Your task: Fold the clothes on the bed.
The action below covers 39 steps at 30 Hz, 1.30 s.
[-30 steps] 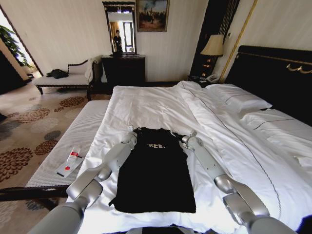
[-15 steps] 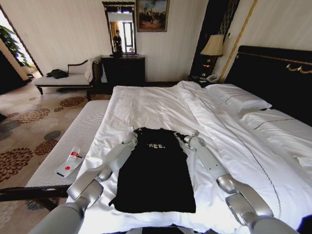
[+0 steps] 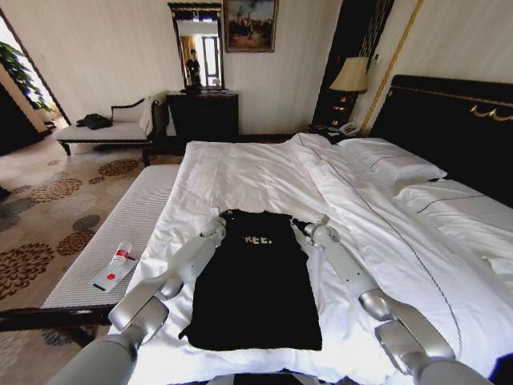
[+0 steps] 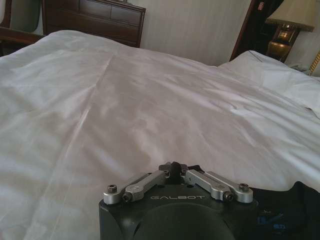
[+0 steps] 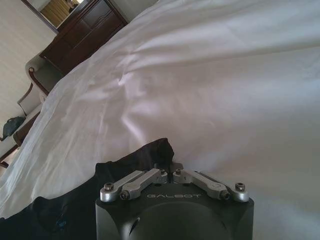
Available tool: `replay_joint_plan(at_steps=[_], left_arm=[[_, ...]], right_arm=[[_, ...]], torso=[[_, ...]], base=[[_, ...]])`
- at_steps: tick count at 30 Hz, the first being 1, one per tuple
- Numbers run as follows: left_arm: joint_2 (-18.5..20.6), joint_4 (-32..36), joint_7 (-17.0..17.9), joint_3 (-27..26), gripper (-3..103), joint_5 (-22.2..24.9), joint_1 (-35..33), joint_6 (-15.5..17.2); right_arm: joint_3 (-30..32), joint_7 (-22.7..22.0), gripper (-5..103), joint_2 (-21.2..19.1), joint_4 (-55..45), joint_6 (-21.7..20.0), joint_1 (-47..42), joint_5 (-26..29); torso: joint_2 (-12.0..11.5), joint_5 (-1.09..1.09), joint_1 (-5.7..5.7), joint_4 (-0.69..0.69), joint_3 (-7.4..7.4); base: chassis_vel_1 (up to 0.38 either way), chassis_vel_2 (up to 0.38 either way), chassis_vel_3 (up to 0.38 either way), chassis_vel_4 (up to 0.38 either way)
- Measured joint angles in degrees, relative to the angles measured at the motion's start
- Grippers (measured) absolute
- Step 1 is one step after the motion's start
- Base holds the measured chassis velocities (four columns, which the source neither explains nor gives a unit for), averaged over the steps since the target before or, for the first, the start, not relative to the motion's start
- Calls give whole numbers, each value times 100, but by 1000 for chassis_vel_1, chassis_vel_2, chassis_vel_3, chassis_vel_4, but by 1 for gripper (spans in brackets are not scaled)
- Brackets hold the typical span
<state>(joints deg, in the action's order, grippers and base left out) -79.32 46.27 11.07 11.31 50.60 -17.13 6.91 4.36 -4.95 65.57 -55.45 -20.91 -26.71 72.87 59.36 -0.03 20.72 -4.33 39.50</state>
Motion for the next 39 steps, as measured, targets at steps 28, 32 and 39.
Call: replay_joint_plan(at_steps=[28, 32, 39], left_arm=[[667, 556, -11, -299, 0, 252, 964, -266], [550, 76, -151, -146, 0, 318, 1368, -290], [122, -728, -366, 111, 0, 376, 1870, -389]], right_arm=[[-478, -403, 0, -116, -902, 883, 1132, -1341], [-584, -401, 0, -14, -624, 961, 1371, -1365], [-680, -327, 0, 164, -165, 1067, 1521, -1401]], torso=[[0, -2, 1, 0, 0], [0, -1, 0, 0, 0], [0, 1, 1, -3, 1]], base=[[0, 0, 0, 0], [0, 0, 0, 0], [0, 0, 0, 0]])
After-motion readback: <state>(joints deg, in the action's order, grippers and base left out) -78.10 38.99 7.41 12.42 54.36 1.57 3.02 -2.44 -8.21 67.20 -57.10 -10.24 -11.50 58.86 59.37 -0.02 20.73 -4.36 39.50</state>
